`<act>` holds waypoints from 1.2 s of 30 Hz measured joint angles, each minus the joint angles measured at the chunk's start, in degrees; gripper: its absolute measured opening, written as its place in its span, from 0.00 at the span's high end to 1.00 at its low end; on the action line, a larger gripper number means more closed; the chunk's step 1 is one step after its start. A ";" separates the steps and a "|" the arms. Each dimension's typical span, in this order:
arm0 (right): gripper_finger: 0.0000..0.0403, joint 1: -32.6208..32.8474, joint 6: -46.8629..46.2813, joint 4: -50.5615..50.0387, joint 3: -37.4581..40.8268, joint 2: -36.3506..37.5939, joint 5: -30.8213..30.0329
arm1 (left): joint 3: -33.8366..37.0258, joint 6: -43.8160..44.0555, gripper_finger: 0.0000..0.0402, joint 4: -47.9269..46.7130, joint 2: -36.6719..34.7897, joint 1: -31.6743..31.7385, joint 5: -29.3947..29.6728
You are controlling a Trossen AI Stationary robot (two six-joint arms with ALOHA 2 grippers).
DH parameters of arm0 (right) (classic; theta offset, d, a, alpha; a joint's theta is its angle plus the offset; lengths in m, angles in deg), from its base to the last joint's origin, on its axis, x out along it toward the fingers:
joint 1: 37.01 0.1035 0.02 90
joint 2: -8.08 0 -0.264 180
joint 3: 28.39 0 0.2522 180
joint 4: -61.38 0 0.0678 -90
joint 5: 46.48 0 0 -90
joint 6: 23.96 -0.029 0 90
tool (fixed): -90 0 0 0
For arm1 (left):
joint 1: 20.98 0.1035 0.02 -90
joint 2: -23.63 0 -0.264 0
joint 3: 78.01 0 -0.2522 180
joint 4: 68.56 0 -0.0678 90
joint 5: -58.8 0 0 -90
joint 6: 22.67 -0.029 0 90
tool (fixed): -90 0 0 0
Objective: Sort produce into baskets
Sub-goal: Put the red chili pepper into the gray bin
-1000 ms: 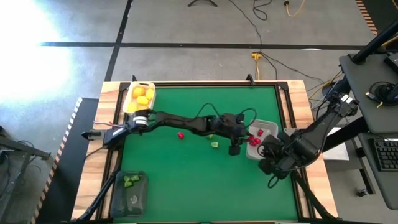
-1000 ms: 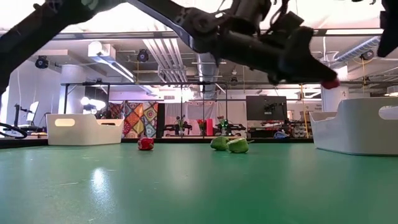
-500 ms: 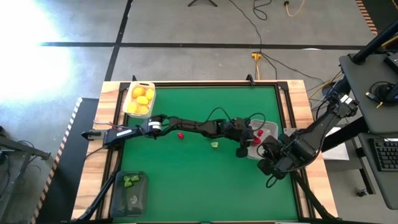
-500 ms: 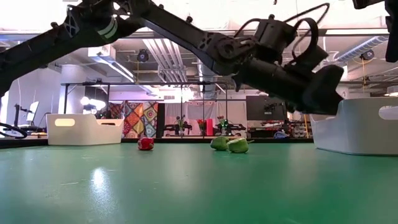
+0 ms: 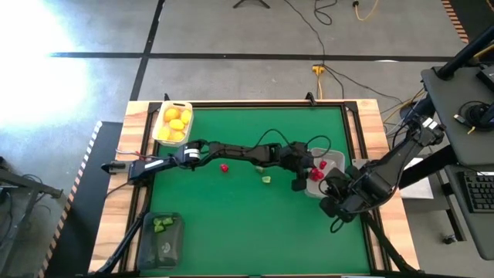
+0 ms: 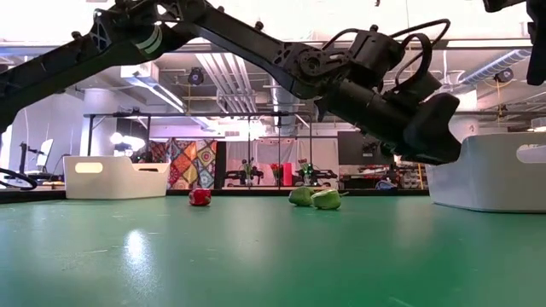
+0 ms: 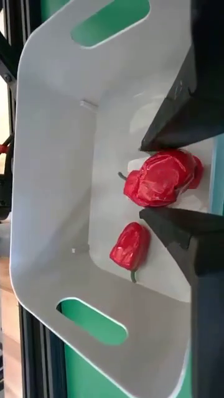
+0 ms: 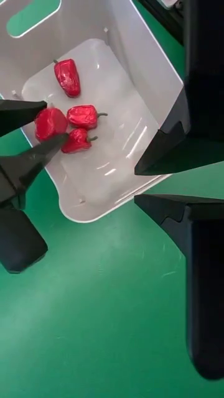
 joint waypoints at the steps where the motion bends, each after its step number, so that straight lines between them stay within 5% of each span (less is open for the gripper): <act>1: 0.87 -0.30 0.00 0.00 0.00 0.00 0.00 | 0.01 -0.01 0.63 0.05 0.00 0.00 -0.02; 6: 0.87 -2.73 0.30 -0.21 -0.82 0.11 0.04 | -1.45 0.20 0.52 -1.55 0.00 -0.06 -0.91; 11: 0.87 -5.28 5.47 0.04 -5.05 0.11 -1.42 | -7.11 0.24 0.47 -12.16 -1.86 0.04 -10.56; 22: 0.87 -6.06 18.47 0.12 -12.72 0.11 -12.99 | -7.31 -4.01 0.61 -50.37 -12.58 -2.67 -10.45; 29: 0.87 -6.04 23.75 0.16 -11.81 -0.18 -18.04 | 3.94 -3.57 0.68 -64.13 -19.26 -4.42 -7.78; 36: 0.87 -6.16 33.22 6.19 -7.66 -2.74 -22.27 | 29.03 3.71 0.69 -54.52 -37.23 -3.96 7.28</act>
